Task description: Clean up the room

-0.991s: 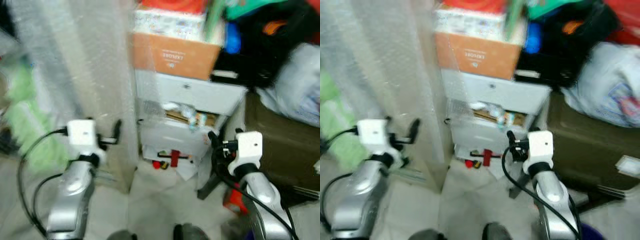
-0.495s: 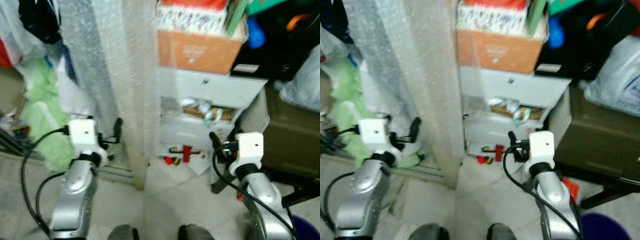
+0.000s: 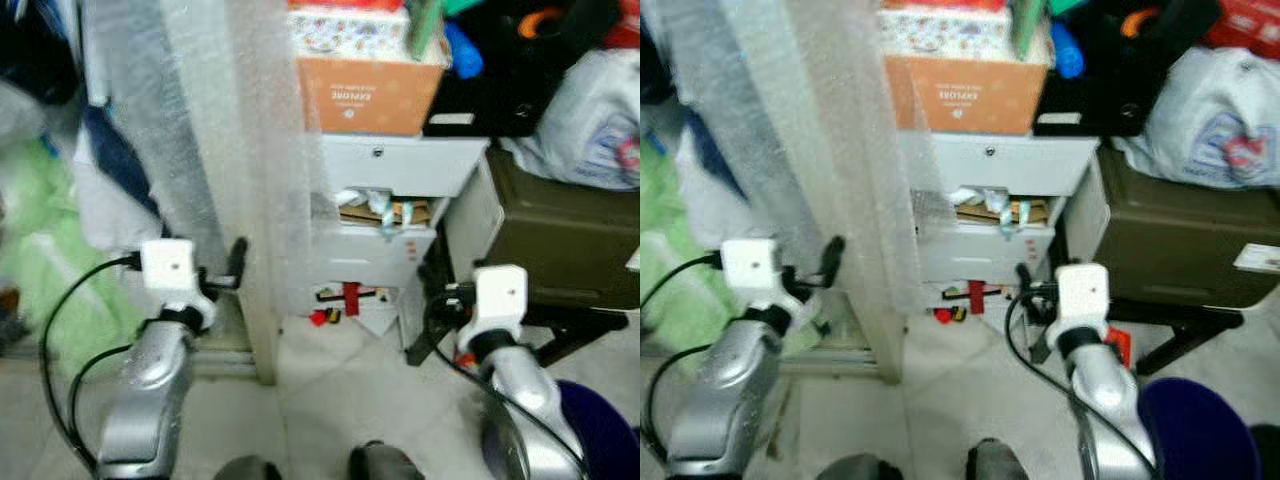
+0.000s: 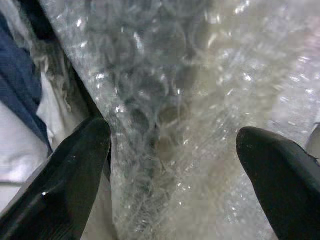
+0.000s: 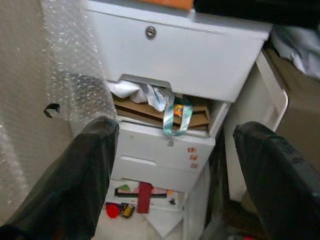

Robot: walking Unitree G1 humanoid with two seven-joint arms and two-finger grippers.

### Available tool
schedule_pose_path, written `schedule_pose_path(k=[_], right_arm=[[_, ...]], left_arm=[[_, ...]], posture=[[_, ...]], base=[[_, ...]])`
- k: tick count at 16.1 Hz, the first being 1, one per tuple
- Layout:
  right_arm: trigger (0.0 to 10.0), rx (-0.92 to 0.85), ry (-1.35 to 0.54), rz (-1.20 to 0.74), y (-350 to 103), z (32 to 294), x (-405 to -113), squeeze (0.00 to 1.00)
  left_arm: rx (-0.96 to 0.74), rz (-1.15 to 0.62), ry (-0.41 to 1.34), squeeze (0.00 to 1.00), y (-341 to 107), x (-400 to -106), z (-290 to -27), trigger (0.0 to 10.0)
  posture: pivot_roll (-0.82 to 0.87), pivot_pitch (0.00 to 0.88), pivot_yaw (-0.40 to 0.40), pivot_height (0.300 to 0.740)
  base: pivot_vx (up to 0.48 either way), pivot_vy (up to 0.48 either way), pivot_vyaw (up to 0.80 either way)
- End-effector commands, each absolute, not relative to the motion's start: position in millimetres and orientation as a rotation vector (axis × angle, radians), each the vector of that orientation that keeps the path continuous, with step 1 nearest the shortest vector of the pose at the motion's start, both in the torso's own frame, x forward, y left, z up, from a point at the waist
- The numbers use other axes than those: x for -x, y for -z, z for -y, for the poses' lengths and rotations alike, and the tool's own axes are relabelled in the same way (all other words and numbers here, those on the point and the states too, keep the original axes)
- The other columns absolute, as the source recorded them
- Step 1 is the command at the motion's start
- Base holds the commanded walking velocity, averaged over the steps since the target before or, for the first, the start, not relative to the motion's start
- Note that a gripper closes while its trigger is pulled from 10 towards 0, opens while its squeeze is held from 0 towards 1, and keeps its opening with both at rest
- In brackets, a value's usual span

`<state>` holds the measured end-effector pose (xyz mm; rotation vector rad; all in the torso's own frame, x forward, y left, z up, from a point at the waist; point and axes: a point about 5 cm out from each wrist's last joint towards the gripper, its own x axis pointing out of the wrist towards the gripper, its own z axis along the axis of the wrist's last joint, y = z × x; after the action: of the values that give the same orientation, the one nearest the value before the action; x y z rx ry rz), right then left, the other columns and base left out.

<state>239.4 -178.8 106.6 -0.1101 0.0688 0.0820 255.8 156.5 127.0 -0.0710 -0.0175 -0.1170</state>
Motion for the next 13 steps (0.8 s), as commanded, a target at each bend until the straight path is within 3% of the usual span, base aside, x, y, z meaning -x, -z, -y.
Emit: schedule_pose_path(k=[1,13], right_arm=[[10.0,0.123,-0.063,-0.066,-107.3,184.4,-238.5,0.0],[10.0,0.125,-0.06,-0.061,-107.4,184.1,-239.9,0.0]], left_arm=[[0.075,0.015,0.136,0.0,-126.8,-255.1,-151.2,10.0],[0.078,0.018,0.132,0.0,-127.3,-256.9,-149.7,10.0]], posture=[[-0.03,0.104,0.021,0.74],[-0.03,0.102,0.021,0.74]], base=[[0.0,0.337,0.0],[0.0,0.338,0.0]])
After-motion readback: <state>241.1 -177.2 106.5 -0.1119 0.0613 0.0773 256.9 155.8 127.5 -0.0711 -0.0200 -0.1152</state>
